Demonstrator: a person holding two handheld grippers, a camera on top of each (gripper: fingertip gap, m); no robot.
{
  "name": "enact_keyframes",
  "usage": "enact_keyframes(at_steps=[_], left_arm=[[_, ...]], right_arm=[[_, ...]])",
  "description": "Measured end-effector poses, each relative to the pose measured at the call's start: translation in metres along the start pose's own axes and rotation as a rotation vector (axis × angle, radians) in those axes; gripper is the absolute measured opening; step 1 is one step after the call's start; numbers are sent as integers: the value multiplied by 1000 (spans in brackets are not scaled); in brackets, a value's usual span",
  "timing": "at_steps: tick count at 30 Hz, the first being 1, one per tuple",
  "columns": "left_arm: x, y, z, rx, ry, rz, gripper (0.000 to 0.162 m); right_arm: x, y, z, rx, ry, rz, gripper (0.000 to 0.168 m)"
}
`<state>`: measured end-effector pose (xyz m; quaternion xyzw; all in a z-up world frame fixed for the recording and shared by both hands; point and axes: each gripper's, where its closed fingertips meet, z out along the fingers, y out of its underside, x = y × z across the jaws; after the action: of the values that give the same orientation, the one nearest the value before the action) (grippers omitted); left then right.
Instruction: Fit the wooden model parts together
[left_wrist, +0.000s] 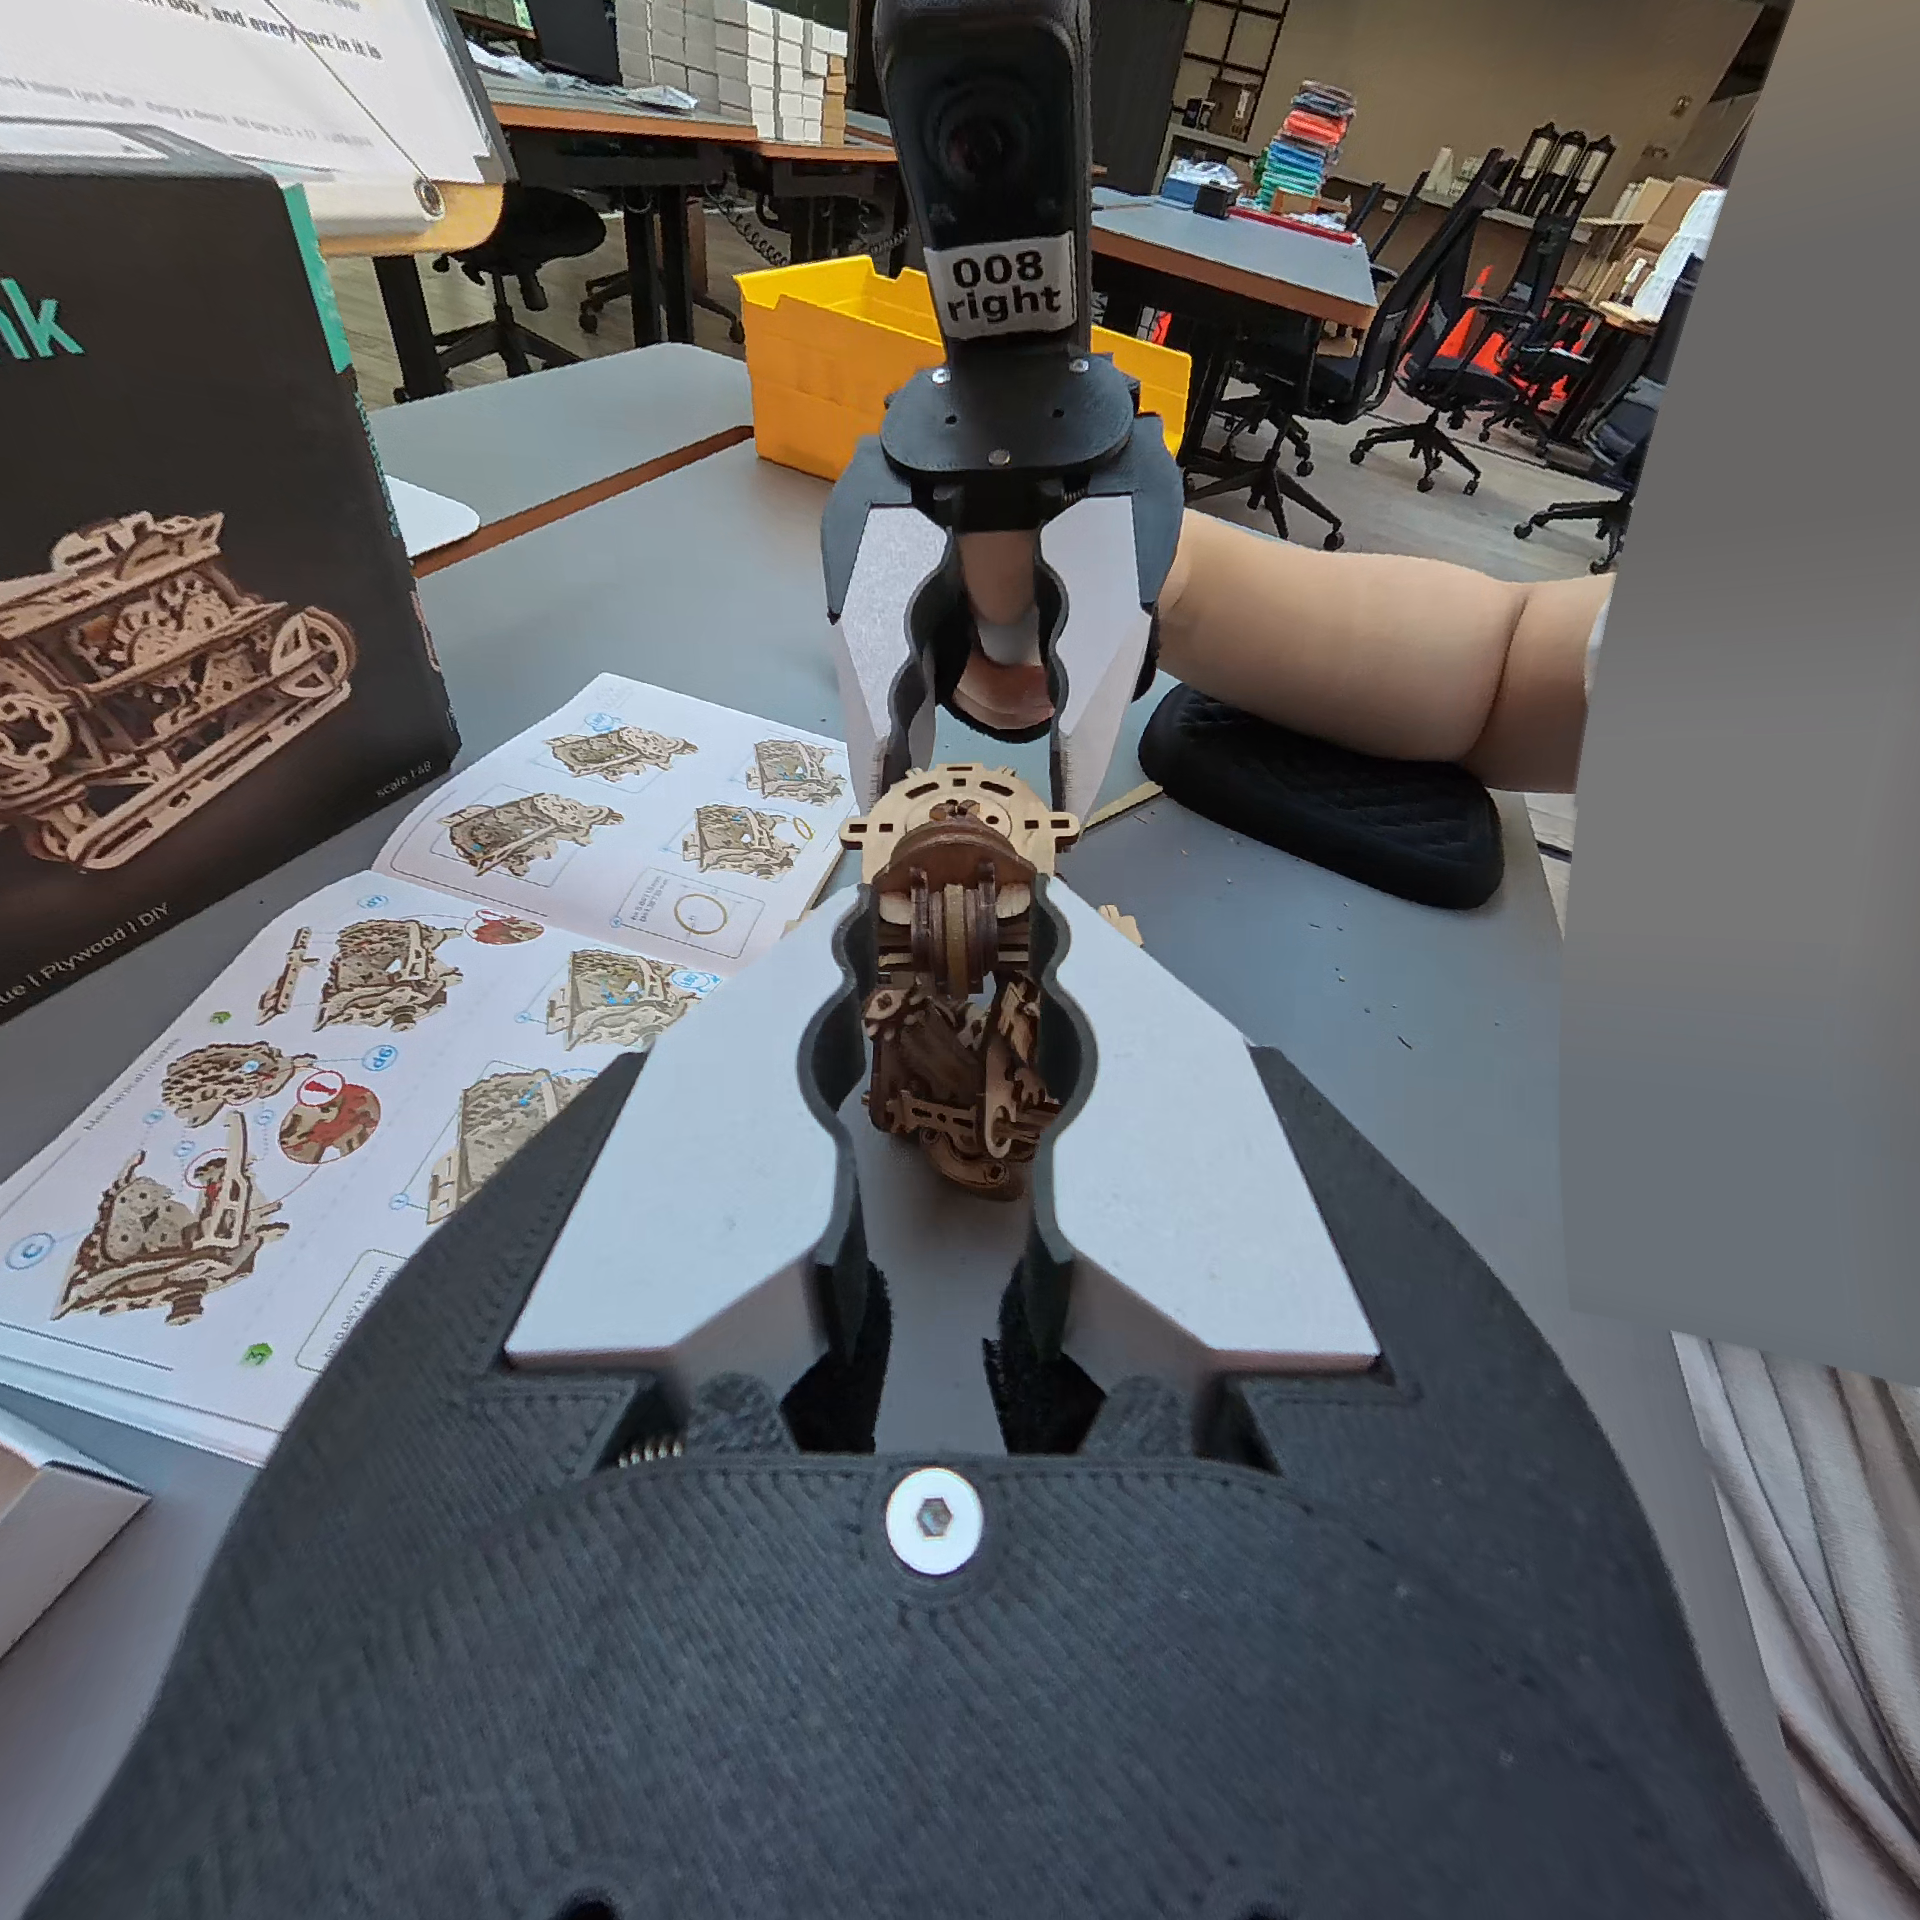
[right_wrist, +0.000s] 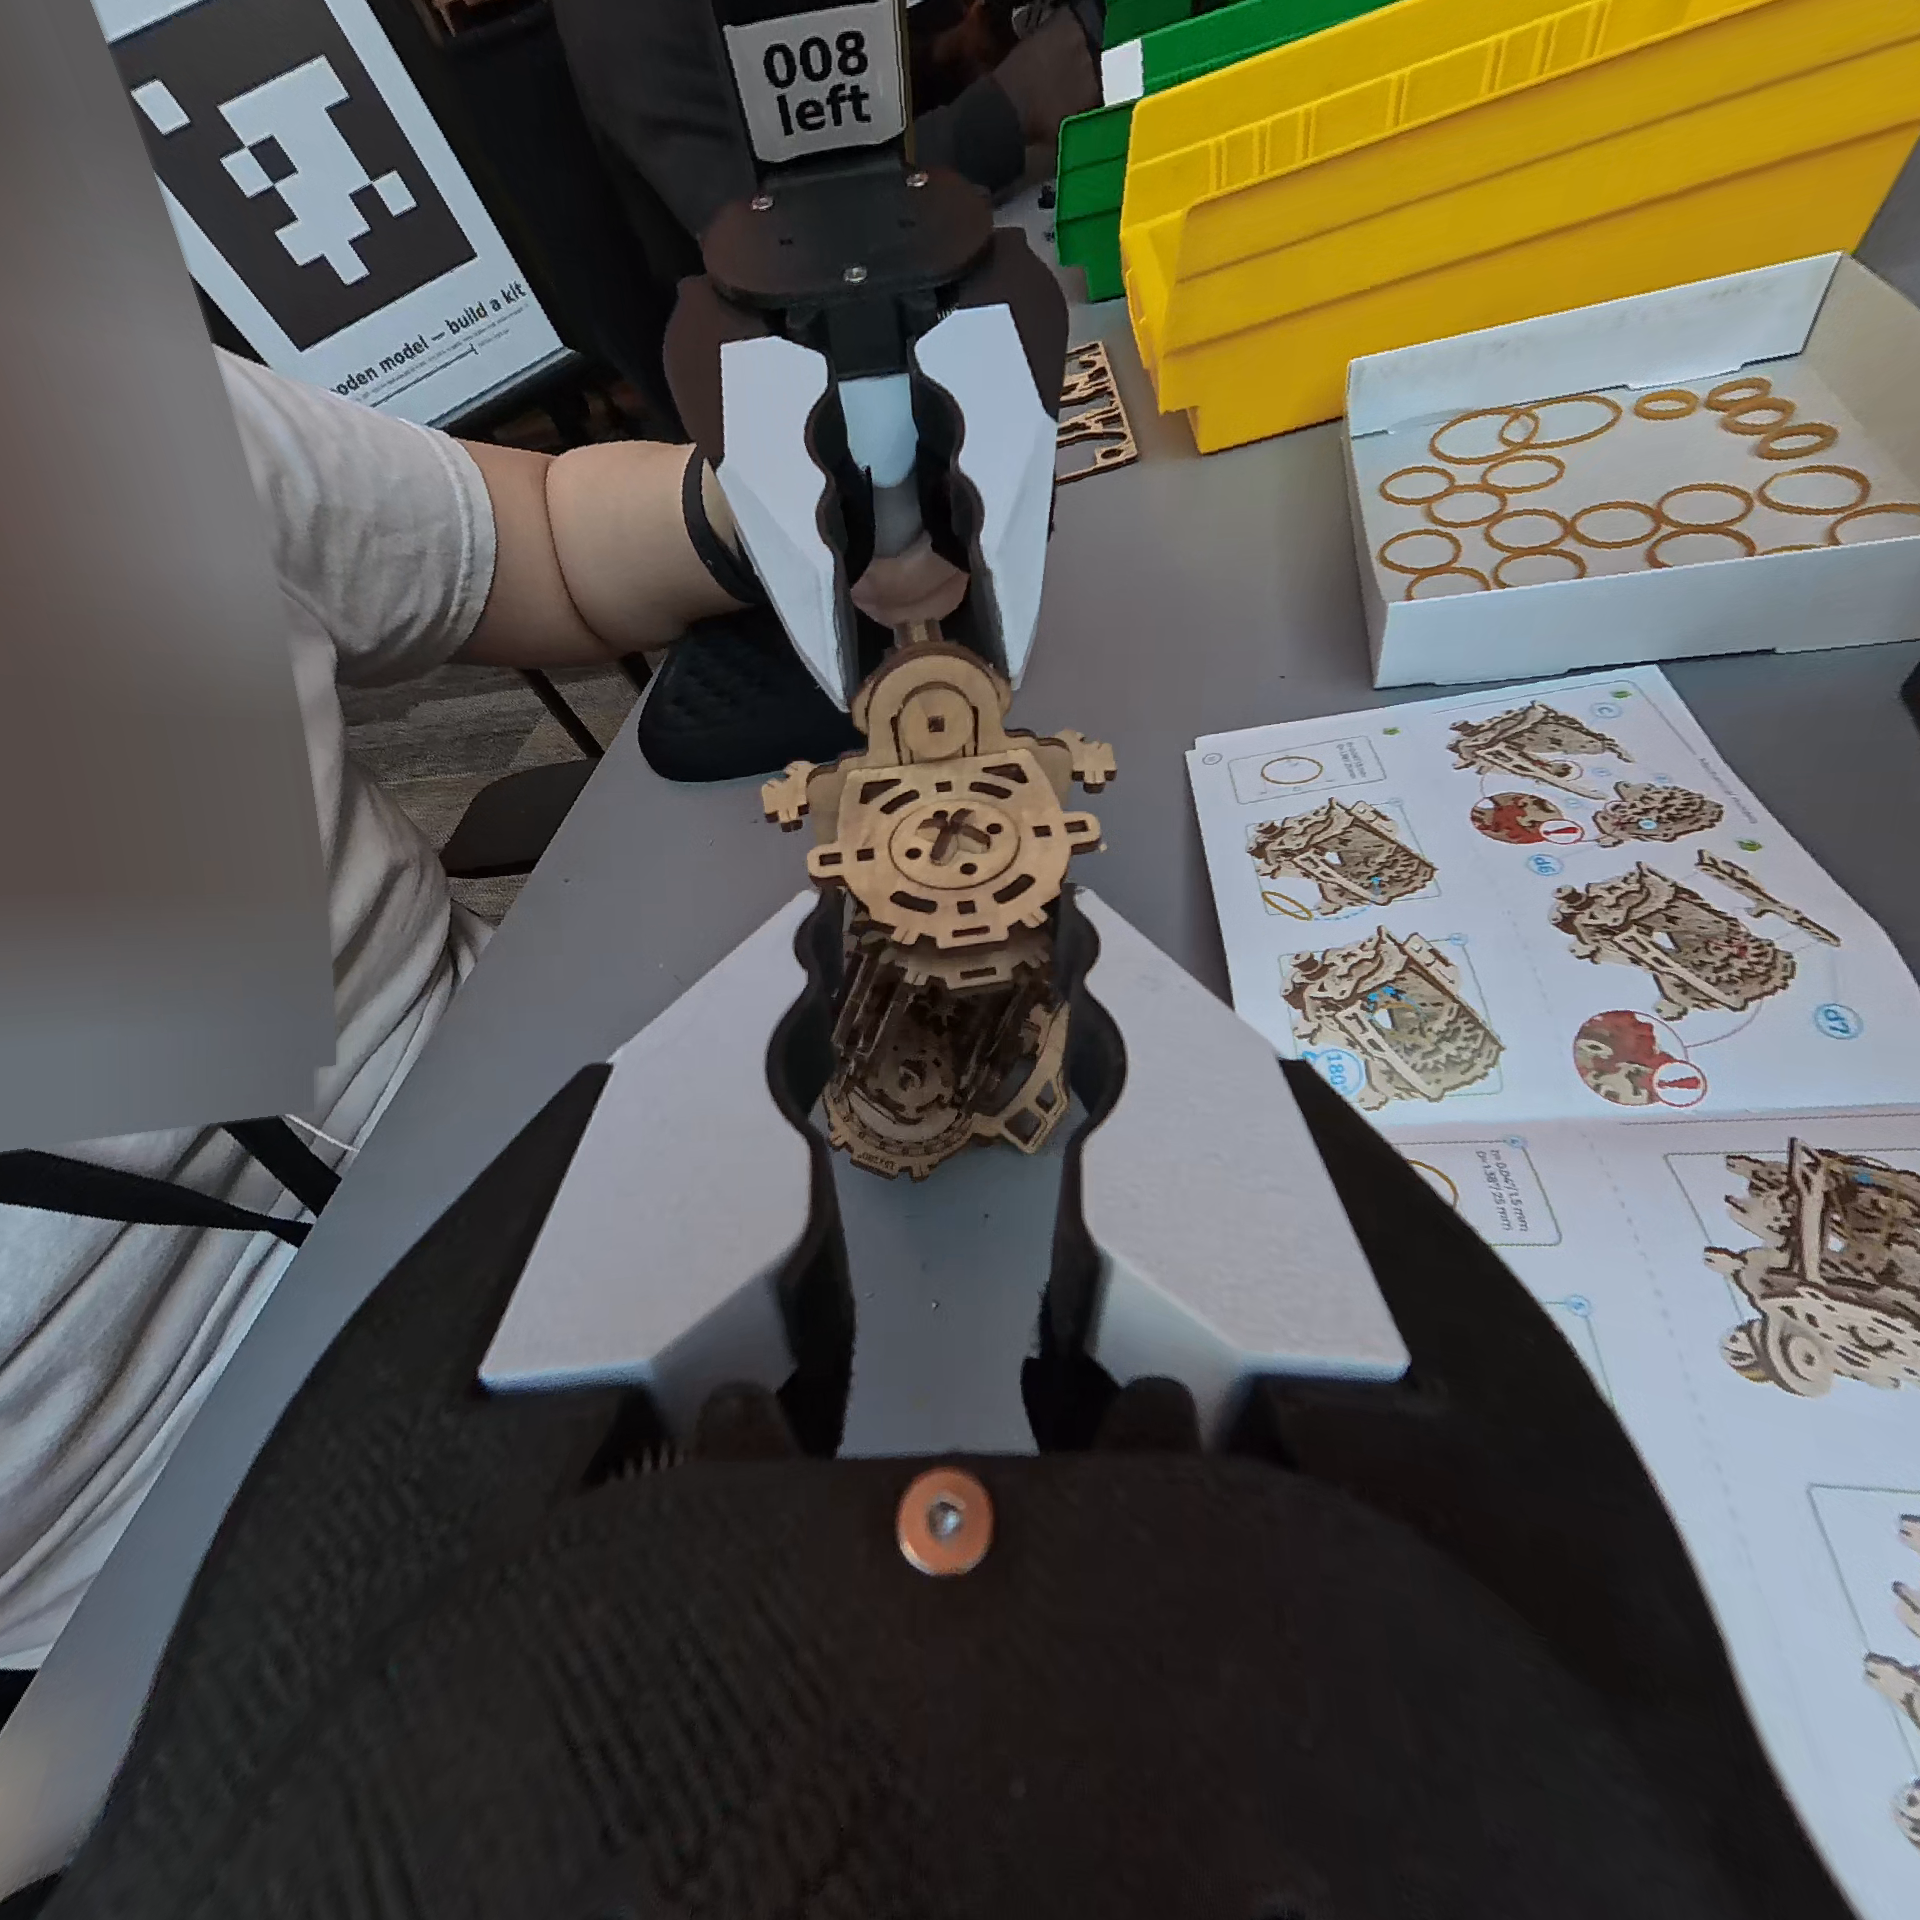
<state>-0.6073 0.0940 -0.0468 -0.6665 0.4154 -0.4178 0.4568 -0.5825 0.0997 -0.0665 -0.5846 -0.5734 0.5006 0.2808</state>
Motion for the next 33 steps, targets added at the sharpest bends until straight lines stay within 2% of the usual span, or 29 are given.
enact_keyframes(at_steps=[3,7,18,21,27,33], left_arm=[[-3,-1,-1,-6,-6,-1,25],[-5,2,-1,-29,-35,113,26],[-10,-3,-1,-21,-138,287,26],[-10,-12,4,2,-101,236,26],[-15,-27,16,-23,86,29,26],[-19,-28,24,-12,232,-133,26]], right_arm=[[4,3,2,-10,14,17,39],[7,4,4,-8,35,9,39],[15,-2,-3,27,137,-140,46],[17,-2,-5,35,146,-141,45],[19,-10,-20,51,229,-180,43],[17,-14,-41,1,419,-404,48]])
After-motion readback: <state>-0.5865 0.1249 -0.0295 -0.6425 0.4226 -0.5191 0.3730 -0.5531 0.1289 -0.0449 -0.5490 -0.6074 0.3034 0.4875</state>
